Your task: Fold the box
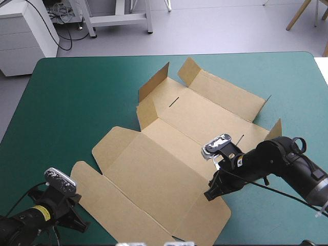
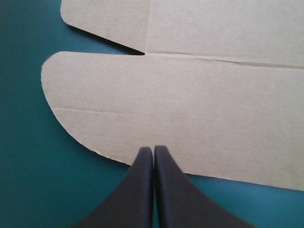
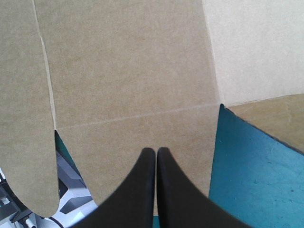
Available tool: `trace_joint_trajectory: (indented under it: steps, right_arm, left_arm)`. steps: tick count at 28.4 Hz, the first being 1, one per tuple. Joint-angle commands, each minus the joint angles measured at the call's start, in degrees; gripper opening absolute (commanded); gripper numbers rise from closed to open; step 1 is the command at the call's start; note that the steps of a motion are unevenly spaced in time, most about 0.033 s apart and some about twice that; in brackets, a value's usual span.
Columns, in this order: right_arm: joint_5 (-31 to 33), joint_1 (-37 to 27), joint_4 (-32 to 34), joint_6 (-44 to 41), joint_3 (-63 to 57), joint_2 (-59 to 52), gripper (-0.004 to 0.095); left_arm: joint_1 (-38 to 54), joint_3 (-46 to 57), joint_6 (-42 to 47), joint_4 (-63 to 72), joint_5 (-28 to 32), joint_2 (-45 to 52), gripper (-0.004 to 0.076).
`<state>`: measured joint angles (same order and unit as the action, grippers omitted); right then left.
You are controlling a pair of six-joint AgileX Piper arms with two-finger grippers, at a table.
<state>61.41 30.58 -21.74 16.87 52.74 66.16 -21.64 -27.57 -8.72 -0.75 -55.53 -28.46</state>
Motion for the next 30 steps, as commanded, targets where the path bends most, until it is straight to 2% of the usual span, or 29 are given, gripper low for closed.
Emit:
trace_joint_trajectory:
  steps: [1, 30]
  right_arm:
    - [-1.06, 0.2, -1.48, 0.38, 1.76, -0.71, -0.0004]
    - [-1.06, 0.2, -1.11, -1.46, 1.76, -1.75, -0.0004]
  left_arm:
    - [-0.34, -1.26, 0.51, 0.22, 2.98, -0.22, -0.001]
    - [-0.34, -1.26, 0.51, 0.22, 2.98, -0.22, -0.001]
